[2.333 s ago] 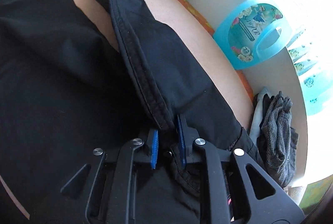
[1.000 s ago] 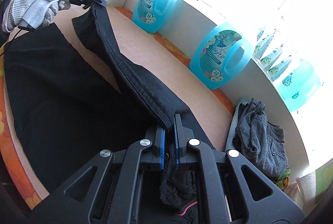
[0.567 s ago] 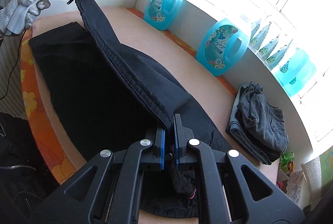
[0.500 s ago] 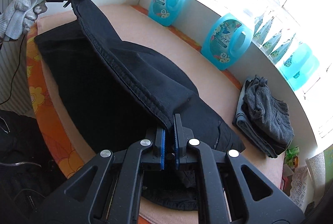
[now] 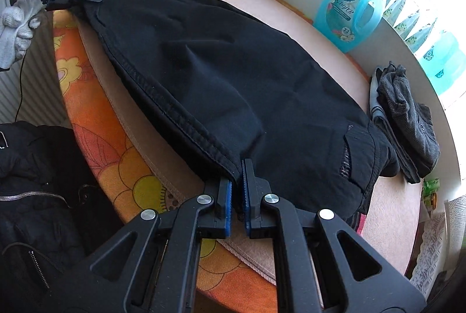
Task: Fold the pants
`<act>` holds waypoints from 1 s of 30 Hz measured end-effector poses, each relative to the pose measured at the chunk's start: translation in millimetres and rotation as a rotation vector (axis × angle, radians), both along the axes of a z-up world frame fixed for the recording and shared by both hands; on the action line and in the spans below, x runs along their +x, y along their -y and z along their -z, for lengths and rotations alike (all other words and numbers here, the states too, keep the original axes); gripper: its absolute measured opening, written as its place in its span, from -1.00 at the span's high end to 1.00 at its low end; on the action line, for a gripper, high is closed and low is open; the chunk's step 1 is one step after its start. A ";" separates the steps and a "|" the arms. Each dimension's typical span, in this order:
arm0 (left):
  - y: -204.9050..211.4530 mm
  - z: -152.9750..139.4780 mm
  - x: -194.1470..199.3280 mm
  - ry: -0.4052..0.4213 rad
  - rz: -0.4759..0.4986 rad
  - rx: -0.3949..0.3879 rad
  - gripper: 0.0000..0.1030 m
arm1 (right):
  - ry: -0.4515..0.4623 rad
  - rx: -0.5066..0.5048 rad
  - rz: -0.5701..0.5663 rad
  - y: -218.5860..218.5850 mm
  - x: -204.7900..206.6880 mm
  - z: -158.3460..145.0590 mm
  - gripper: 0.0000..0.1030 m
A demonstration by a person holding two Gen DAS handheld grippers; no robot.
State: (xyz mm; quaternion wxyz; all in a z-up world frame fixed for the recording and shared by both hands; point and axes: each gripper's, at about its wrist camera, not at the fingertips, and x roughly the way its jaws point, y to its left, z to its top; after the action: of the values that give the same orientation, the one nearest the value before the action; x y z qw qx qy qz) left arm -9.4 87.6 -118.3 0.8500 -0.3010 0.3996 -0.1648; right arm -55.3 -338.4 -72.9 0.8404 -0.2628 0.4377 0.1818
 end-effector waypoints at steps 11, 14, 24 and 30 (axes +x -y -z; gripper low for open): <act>-24.4 -5.5 -23.9 0.015 -0.036 0.067 0.76 | 0.027 -0.009 0.043 -5.2 13.0 -2.0 0.88; -28.7 3.6 -19.9 -0.029 -0.030 0.048 0.76 | 0.017 0.009 0.051 -4.0 16.3 -1.9 0.88; -26.7 -37.2 -44.5 0.030 0.019 0.203 0.76 | 0.010 0.156 0.125 10.5 0.0 -3.3 0.75; 17.9 -66.2 -22.2 0.123 0.150 0.257 0.76 | 0.067 0.295 0.191 28.2 -16.6 -12.3 0.52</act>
State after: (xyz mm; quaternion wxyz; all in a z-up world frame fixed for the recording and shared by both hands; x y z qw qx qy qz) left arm -31.5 69.8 -52.1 0.8897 -0.1485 0.3860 -0.1935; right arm -71.8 -366.6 -60.6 0.8974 -0.1000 0.4009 0.1547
